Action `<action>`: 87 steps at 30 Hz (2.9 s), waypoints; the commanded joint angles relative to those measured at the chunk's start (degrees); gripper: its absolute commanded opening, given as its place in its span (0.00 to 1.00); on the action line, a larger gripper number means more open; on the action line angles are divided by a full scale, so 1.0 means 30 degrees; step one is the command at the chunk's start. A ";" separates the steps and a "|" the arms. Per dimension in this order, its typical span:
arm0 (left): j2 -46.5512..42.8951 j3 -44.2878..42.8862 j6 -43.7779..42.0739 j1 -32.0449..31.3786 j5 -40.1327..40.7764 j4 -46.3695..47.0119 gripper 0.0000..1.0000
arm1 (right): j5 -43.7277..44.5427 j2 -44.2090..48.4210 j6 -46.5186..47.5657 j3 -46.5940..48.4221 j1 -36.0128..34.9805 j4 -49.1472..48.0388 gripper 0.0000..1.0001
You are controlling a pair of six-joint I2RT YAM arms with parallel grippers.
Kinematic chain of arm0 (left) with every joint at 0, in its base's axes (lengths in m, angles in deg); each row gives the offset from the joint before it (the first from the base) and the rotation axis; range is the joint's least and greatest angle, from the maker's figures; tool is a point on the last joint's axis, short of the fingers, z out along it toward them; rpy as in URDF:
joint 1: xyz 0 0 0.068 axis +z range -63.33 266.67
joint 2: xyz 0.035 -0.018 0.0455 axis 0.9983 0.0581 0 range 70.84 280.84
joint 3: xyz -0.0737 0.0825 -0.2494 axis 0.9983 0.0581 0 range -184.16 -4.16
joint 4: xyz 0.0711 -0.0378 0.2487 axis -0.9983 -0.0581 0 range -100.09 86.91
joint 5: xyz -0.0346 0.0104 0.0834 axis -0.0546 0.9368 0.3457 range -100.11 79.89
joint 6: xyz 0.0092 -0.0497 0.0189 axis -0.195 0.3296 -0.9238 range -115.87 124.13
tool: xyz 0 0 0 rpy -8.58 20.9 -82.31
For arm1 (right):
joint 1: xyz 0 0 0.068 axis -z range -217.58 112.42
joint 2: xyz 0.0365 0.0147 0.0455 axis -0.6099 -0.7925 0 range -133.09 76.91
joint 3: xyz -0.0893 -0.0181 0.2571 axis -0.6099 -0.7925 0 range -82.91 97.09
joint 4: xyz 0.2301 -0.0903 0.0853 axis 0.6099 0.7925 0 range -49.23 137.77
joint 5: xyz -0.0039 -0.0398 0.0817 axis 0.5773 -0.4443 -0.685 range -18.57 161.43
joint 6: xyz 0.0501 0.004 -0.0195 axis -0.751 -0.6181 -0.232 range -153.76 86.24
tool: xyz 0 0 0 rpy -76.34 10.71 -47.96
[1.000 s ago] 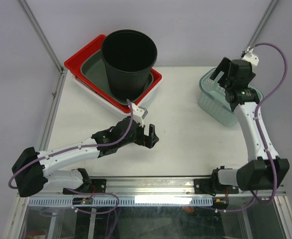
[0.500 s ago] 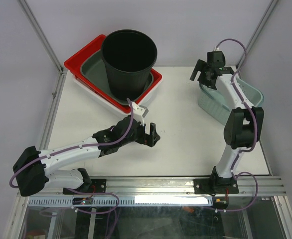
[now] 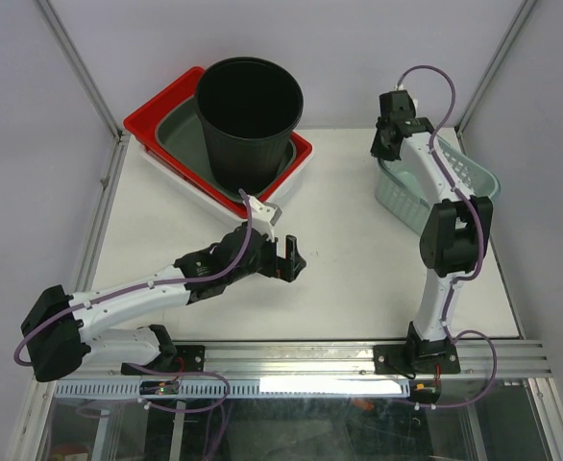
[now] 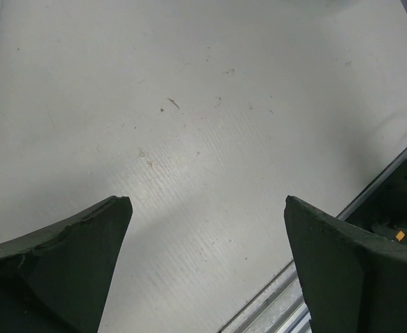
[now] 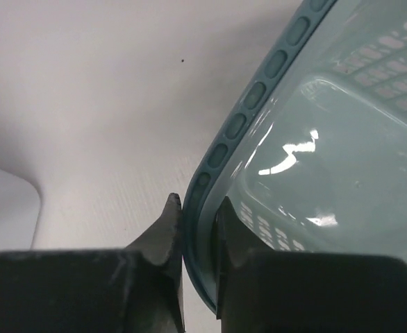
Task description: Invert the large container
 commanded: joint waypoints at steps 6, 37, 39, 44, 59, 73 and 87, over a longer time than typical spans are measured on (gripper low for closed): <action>-0.1651 0.0476 0.0958 -0.0083 0.2036 0.0326 0.99 | -0.5275 0.4720 -0.2897 -0.1134 -0.1493 -0.2579 0.00; 0.0812 -0.0576 0.2108 -0.0053 0.1910 0.2165 0.99 | -0.8604 0.8835 -1.6948 -1.2086 0.2554 -2.7616 0.00; 0.1604 -0.1070 0.2687 -0.0079 0.2187 0.2972 0.99 | -0.8284 0.9121 -1.6912 -1.2002 0.2421 -2.6426 0.00; 0.3254 -0.1433 0.2880 -0.0309 0.2072 0.6570 0.99 | -0.8115 1.1106 -1.6761 -1.1835 0.2258 -2.1096 0.00; 0.9309 -0.5564 0.0636 -0.3516 0.3898 1.1008 0.99 | -0.3878 1.8291 -1.6408 -1.5591 0.2067 -1.5773 0.00; 1.2502 -0.7455 -0.0473 -0.4029 0.3994 1.4658 0.99 | -0.2438 2.0533 -1.8025 -1.6210 0.2054 -1.4432 0.00; 1.4449 -0.7843 0.0898 -0.1517 0.3007 1.4905 0.93 | -0.3041 2.0140 -2.0530 -2.0708 0.2071 -2.3170 0.00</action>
